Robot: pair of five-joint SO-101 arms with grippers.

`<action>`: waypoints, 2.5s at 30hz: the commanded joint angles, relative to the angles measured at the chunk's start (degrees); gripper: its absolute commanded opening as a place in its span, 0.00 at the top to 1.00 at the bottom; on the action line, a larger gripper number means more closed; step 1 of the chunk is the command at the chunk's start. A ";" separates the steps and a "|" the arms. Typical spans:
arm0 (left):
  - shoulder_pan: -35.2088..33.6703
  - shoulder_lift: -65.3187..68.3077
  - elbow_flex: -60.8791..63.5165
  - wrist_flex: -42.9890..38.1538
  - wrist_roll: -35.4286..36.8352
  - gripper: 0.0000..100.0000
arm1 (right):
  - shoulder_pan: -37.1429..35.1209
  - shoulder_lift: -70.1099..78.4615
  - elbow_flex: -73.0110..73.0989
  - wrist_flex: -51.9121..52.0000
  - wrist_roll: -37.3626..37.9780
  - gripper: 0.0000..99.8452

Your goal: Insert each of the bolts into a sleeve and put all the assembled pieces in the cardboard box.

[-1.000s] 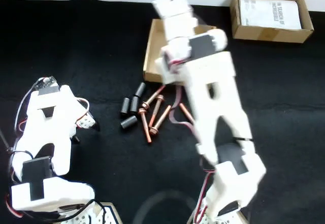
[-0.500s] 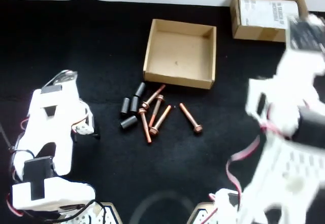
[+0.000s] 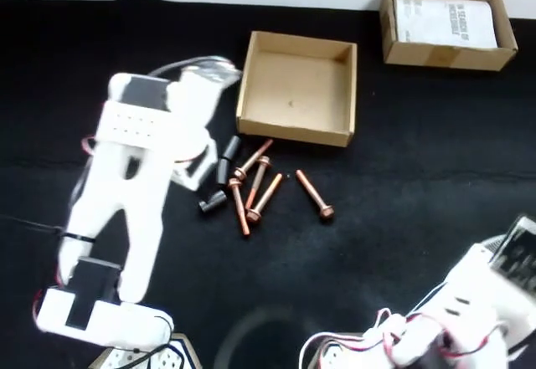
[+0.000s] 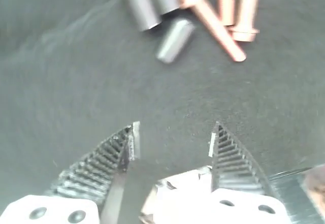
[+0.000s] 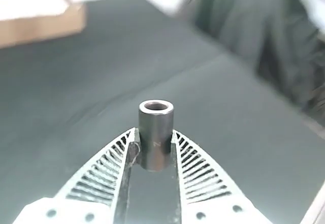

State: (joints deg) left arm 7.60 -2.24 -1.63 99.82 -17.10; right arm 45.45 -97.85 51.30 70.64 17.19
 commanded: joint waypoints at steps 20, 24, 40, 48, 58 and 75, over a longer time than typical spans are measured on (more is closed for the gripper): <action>20.53 11.56 -3.82 -5.36 -60.75 0.77 | 37.49 -7.34 28.00 -30.64 3.87 0.99; 21.14 15.16 -5.76 -8.00 -46.24 0.77 | 37.93 -7.34 33.10 -35.91 4.22 0.99; 26.77 41.98 -40.66 -7.82 -52.92 0.77 | 36.44 -7.34 36.79 -38.90 4.57 0.99; 25.71 48.31 -47.60 -8.09 -69.45 0.86 | 34.95 -7.34 36.97 -38.90 6.15 0.99; 29.32 52.26 -47.78 -6.59 -72.53 0.89 | 34.95 -7.34 38.20 -38.90 6.33 0.99; 31.96 53.67 -47.60 -11.34 -72.44 0.89 | 34.86 -7.34 40.31 -38.90 9.93 0.99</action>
State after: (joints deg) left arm 39.34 51.12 -47.52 91.30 -81.63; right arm 80.79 -104.18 92.09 33.27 26.15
